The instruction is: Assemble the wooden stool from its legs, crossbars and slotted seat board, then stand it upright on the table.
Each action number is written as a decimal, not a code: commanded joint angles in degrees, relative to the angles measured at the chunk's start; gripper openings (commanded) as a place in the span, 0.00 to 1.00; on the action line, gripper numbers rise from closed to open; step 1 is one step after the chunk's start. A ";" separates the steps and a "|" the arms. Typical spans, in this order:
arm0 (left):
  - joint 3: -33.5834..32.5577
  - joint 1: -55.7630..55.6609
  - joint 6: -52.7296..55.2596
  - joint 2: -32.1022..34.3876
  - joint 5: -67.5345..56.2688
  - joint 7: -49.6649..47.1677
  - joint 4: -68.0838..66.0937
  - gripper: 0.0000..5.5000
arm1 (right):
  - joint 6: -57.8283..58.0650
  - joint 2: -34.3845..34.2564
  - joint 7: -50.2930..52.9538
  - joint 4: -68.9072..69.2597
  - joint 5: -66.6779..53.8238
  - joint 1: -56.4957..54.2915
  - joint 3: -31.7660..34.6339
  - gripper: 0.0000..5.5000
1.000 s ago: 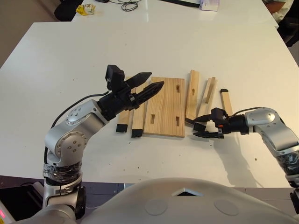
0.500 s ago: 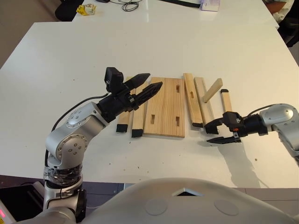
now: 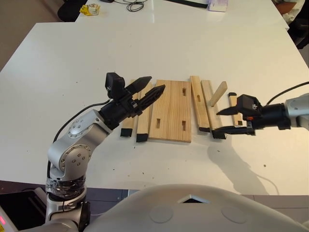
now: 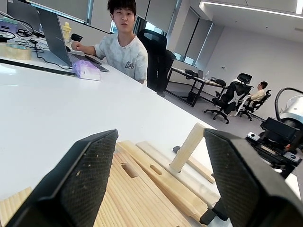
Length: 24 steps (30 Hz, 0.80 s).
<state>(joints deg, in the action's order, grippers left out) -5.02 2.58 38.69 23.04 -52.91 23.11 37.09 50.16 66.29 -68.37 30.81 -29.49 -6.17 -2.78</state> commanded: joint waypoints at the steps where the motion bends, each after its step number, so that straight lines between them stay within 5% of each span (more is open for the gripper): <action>1: -0.55 2.91 -0.71 -0.35 0.38 -1.66 2.24 0.61 | 9.76 6.27 1.59 2.18 0.63 -4.28 -3.08 0.52; 8: -0.33 4.62 -0.44 -0.41 -0.58 -3.41 4.20 0.61 | 41.71 -10.43 22.83 -4.16 0.30 -16.59 -2.69 0.52; 14: 0.09 3.85 0.07 -0.43 -1.18 -4.36 4.17 0.61 | 42.34 -17.87 39.59 -7.08 -10.94 -14.91 0.18 0.52; 24: 1.06 3.44 0.16 -0.44 -1.40 -4.89 4.02 0.61 | 42.33 -20.34 63.87 -9.31 -28.81 -13.08 3.77 0.52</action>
<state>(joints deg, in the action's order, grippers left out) -4.43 6.05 38.17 22.27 -54.05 18.74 40.79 92.12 46.05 -8.52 21.73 -54.91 -20.54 0.21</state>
